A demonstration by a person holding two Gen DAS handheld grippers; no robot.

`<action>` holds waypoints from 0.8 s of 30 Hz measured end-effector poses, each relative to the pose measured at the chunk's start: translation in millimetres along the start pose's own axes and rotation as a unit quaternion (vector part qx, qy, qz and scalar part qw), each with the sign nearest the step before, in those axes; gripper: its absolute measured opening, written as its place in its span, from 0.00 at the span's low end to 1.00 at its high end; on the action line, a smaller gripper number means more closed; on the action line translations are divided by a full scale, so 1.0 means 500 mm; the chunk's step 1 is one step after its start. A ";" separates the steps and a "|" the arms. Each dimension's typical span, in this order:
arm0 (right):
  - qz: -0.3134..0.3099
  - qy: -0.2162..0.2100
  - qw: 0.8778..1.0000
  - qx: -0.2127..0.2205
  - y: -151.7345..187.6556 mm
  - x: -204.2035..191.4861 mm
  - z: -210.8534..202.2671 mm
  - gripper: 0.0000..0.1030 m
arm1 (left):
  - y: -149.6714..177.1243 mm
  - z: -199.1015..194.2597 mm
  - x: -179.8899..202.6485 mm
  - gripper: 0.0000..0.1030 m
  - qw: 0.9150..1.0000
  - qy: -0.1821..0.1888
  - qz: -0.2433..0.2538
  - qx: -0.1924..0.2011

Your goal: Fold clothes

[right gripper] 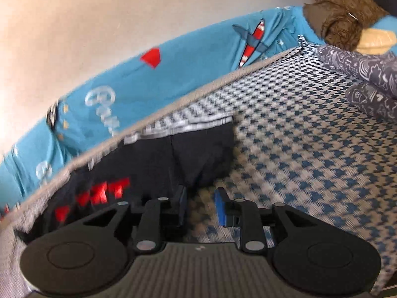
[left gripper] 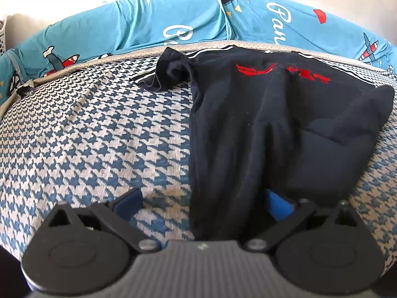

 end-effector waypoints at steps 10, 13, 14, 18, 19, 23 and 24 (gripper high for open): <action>-0.030 -0.035 0.998 -0.038 0.046 -0.031 0.029 0.49 | 0.001 -0.001 0.002 1.00 1.000 0.000 -0.001 -0.001; -0.016 -0.039 0.999 -0.025 0.039 -0.036 0.048 0.54 | 0.001 -0.001 0.002 1.00 1.000 0.000 -0.001 -0.001; -0.011 -0.040 0.999 -0.025 0.037 -0.038 0.056 0.55 | 0.001 -0.001 0.001 1.00 1.000 0.001 -0.001 -0.001; -0.002 -0.036 0.999 -0.030 0.036 -0.046 0.092 0.57 | 0.000 0.000 0.001 1.00 1.000 0.001 -0.002 0.000; 0.000 -0.038 0.999 -0.032 0.036 -0.049 0.101 0.57 | 0.000 0.001 0.001 1.00 1.000 0.002 -0.002 0.001; -0.014 -0.034 0.999 -0.028 0.038 -0.066 0.119 0.40 | -0.001 0.003 0.000 1.00 1.000 0.003 -0.002 0.002; -0.017 -0.040 0.999 -0.032 0.038 -0.070 0.121 0.27 | -0.001 0.004 0.000 1.00 1.000 0.003 -0.002 0.002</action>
Point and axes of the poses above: each gripper's, at about its wrist camera, not at the fingertips, and z roughly the way its jaws point, x to its right, y to its underside, the point moved 2 cm from there along z, roughly the way its jaws point, and after that the axes turned 10 degrees about -x, right-handed, at the moved point
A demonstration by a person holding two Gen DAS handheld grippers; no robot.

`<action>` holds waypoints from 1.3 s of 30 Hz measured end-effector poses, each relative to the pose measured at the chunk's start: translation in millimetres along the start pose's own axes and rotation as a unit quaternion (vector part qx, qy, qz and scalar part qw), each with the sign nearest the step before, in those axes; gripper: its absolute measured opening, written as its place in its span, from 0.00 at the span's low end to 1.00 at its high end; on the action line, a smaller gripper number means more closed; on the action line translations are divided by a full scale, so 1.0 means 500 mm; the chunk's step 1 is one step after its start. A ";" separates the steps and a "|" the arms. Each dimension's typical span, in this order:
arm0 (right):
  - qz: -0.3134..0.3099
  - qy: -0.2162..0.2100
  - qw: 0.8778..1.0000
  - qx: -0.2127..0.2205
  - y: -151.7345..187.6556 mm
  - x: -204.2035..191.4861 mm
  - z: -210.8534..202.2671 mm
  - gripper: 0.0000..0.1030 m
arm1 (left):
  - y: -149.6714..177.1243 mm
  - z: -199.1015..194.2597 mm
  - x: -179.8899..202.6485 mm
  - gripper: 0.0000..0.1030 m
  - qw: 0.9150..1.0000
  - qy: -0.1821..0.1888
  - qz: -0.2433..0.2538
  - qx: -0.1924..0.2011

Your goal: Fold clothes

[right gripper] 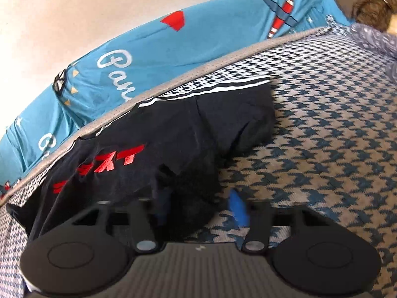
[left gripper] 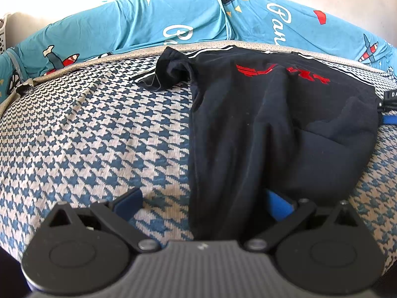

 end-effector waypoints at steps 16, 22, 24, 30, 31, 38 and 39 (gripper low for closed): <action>0.050 0.040 0.987 0.148 0.066 0.022 -0.247 0.03 | -0.002 -0.016 0.001 1.00 1.000 0.004 0.002 0.004; 0.042 0.027 0.993 0.105 0.074 0.028 -0.222 0.06 | 0.005 -0.036 0.003 1.00 1.000 0.001 0.010 0.014; 0.048 0.011 0.995 0.081 0.075 0.026 -0.201 0.06 | 0.006 -0.038 -0.002 1.00 1.000 0.003 0.004 0.013; 0.050 0.009 0.998 0.044 0.083 0.025 -0.152 0.21 | 0.006 -0.037 -0.004 1.00 1.000 0.004 -0.002 0.011; 0.051 0.013 0.998 0.044 0.085 0.029 -0.148 0.24 | 0.006 -0.036 -0.002 1.00 1.000 0.005 -0.001 0.010; 0.069 0.012 0.997 0.036 0.078 0.034 -0.105 0.38 | 0.008 -0.028 0.008 1.00 1.000 0.008 0.011 0.004; 0.068 0.014 0.997 0.035 0.078 0.033 -0.097 0.38 | 0.008 -0.026 0.008 1.00 1.000 0.009 0.011 0.002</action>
Point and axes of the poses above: each gripper's, at about its wrist camera, not at the fingertips, and z roughly the way its jaws point, x to its right, y to its underside, the point moved 2 cm from there along z, roughly the way its jaws point, and after that the axes turned 10 degrees about -x, right-handed, at the moved point
